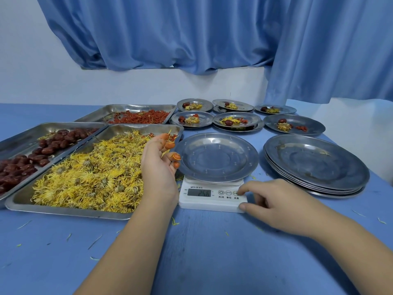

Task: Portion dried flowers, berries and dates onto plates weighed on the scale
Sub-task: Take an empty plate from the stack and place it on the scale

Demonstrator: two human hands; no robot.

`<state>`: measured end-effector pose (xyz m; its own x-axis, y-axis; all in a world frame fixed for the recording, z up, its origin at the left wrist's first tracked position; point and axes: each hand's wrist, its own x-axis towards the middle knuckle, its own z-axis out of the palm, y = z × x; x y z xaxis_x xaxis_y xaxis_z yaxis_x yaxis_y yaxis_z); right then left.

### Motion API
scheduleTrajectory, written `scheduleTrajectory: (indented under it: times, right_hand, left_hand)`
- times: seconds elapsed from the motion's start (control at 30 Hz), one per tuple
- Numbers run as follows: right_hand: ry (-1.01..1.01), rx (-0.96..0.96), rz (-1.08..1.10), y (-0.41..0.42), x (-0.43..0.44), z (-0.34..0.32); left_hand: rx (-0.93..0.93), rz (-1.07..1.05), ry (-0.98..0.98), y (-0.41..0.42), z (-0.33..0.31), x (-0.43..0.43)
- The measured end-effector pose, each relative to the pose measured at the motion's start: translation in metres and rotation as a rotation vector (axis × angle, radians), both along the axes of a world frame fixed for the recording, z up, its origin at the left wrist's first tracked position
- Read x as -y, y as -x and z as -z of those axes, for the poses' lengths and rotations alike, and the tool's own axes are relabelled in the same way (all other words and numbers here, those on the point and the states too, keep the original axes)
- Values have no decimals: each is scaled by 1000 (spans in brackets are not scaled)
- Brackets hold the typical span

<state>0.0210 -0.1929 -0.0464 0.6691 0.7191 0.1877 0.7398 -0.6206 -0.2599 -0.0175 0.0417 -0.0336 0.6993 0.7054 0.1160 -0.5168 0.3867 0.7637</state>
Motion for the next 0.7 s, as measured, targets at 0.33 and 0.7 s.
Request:
scheduleTrajectory:
  times: [0.33,0.7]
  right_hand:
    - [-37,-107,114,10,-18,4]
    - [-166,125,180,9,-9,0]
  left_hand:
    - [-13,-5,-75,1,-1,0]
    - [-73,-16,-201,4,-2,2]
